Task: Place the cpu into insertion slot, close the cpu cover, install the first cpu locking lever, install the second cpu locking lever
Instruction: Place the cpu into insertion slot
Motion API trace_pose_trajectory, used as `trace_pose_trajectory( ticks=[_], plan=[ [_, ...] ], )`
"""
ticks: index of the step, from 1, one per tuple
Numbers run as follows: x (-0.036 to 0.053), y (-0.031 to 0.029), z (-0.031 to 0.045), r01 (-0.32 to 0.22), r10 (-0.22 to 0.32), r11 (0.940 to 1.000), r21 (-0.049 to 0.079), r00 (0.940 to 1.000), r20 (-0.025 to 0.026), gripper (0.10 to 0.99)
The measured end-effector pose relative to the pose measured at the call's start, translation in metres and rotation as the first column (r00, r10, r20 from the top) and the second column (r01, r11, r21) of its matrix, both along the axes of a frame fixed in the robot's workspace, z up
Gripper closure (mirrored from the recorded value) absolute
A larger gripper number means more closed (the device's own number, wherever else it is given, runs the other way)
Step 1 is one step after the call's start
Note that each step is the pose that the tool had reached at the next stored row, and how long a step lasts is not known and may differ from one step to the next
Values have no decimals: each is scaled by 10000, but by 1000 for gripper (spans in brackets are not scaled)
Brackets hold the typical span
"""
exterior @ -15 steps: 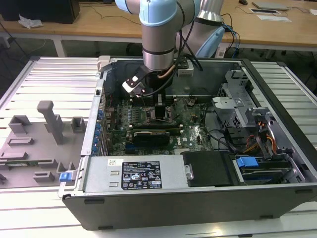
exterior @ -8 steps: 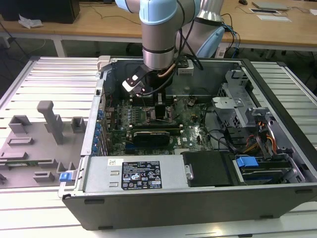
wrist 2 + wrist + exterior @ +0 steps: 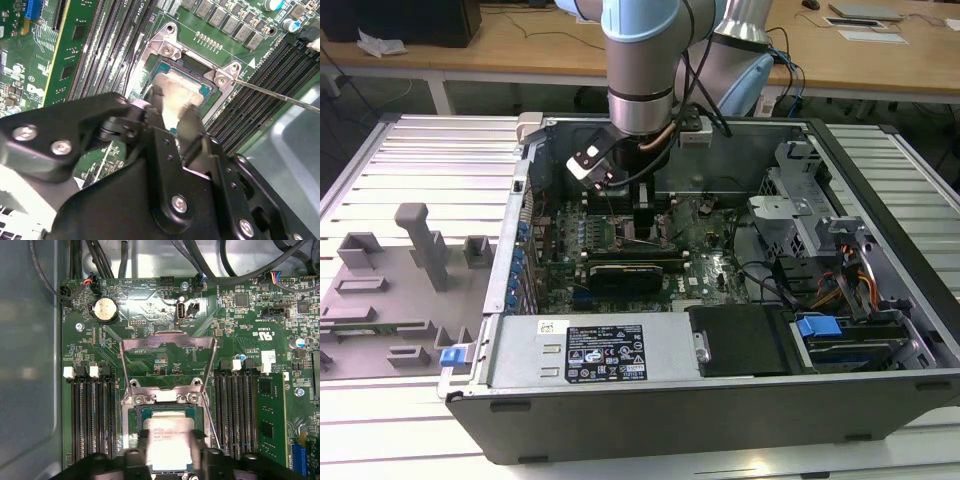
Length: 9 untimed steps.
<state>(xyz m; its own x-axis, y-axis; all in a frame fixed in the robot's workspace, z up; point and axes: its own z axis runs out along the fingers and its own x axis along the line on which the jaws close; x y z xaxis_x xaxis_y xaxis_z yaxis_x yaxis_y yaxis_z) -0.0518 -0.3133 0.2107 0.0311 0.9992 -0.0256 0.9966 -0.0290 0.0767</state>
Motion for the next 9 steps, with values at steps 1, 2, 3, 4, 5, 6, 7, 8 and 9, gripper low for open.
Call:
trace_pose_trajectory(
  ticks=[1,2,3,4,5,6,7,8,9],
  plan=[
    [0,0,1,0,0,10000,-1,10000,0,749],
    [0,0,3,0,0,10000,0,10000,0,808],
    [0,0,5,0,0,10000,-1,10000,0,929],
    [0,0,6,0,0,10000,-1,10000,0,980],
    [0,0,7,0,0,10000,0,10000,0,980],
    [0,0,8,0,0,10000,-1,10000,0,980],
    [0,-8,10,-3,3,10000,-3,10000,-2,980],
    [0,-23,10,-2,2,10000,-2,10000,-2,980],
    [0,-43,9,0,0,10000,0,10000,-1,980]
  ],
)
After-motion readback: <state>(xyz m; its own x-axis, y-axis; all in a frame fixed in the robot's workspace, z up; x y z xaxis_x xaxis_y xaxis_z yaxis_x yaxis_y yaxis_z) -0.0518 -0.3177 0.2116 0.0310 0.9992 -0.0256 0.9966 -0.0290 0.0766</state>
